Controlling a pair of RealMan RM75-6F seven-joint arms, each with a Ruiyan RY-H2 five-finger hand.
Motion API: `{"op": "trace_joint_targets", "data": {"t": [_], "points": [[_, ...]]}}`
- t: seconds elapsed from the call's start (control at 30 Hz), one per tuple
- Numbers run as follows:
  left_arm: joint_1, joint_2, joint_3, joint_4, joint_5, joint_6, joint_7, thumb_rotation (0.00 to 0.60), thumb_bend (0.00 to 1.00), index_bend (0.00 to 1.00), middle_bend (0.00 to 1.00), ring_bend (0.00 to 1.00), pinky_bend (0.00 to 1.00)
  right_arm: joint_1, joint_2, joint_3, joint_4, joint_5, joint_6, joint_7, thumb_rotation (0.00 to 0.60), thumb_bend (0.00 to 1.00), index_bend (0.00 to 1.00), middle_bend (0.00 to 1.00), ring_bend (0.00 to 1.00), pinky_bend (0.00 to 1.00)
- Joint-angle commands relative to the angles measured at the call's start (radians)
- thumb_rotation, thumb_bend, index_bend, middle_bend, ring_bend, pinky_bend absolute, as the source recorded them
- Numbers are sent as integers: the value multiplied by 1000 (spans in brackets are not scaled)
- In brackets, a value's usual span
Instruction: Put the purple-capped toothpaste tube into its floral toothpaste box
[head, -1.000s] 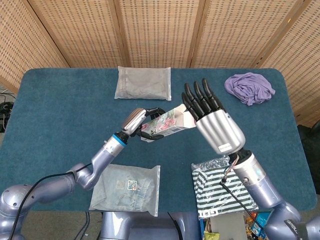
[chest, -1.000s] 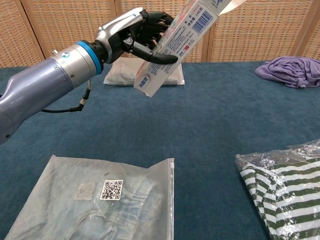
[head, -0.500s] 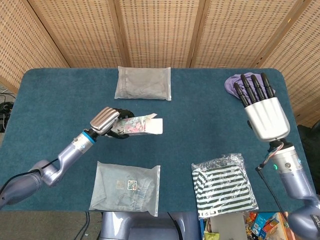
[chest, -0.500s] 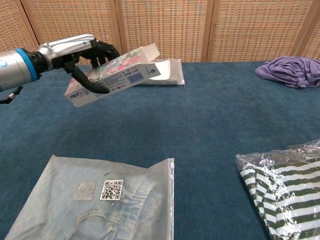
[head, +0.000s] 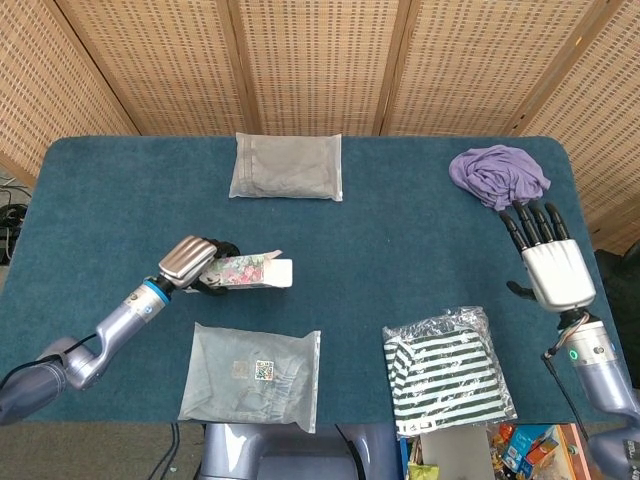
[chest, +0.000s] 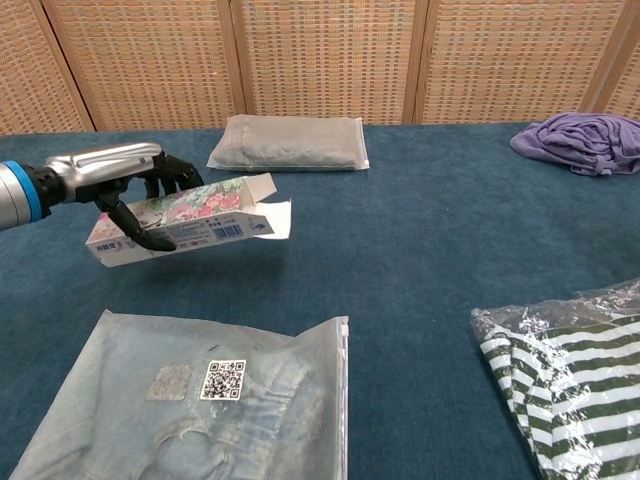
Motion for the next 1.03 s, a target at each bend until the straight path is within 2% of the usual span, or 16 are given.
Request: {"op": "trace_joint_targets", "data": {"t": [0.03,0.1,0.17,0.2,0.37,0.47,0.57,0.63,0.7,0.77,0.83,0.9,1.03], "points": [[8,-9,3,-6,-21,-44,28,600,250,484,318,249,337,-35,-33,-14,35,-40,48,38,600,0,0,0,0,0],[8,6,-1,-43,-40,-77,36,600,250,241,75,50,117,-49,-38,-15,36,-58,74,40,600,0,0,0,0,0],[12,25,-11,-86,-57,-85,44,600,250,55,0,0,10,-62,-35,-18,26,-72,94,46,600,0,0,0,0,0],[17,40,-19,-114,-64,-78,52,600,250,8,0,0,0,-70,-31,-21,17,-81,106,45,600,0,0,0,0,0],[70,122,-55,-245,-93,27,139,600,250,0,0,0,0,-114,-23,-36,-31,-114,158,57,600,0,0,0,0,0],[123,192,-73,-359,-114,113,200,600,250,0,0,0,0,-141,-26,-50,-46,-140,190,62,600,0,0,0,0,0],[205,299,-81,-522,-158,212,311,600,249,0,0,0,0,-178,-20,-67,-78,-169,232,78,600,0,0,0,0,0],[233,333,-80,-582,-175,242,357,600,248,0,0,0,0,-190,-17,-71,-90,-178,246,81,600,0,0,0,0,0],[329,397,-73,-696,-242,354,497,600,248,0,0,0,0,-224,-5,-86,-125,-200,284,77,600,0,0,0,0,0],[397,408,-65,-773,-279,462,660,600,247,0,0,0,0,-246,6,-97,-149,-213,304,56,600,0,0,0,0,0],[452,407,-52,-829,-285,546,763,600,247,0,0,0,0,-264,15,-102,-171,-221,316,34,600,0,0,0,0,0],[506,417,-30,-881,-275,605,784,600,247,0,0,0,0,-281,23,-108,-190,-228,326,29,600,0,0,0,0,0],[565,445,2,-922,-237,646,775,600,248,0,0,0,0,-298,38,-107,-207,-242,340,24,600,0,0,0,0,0]]}}
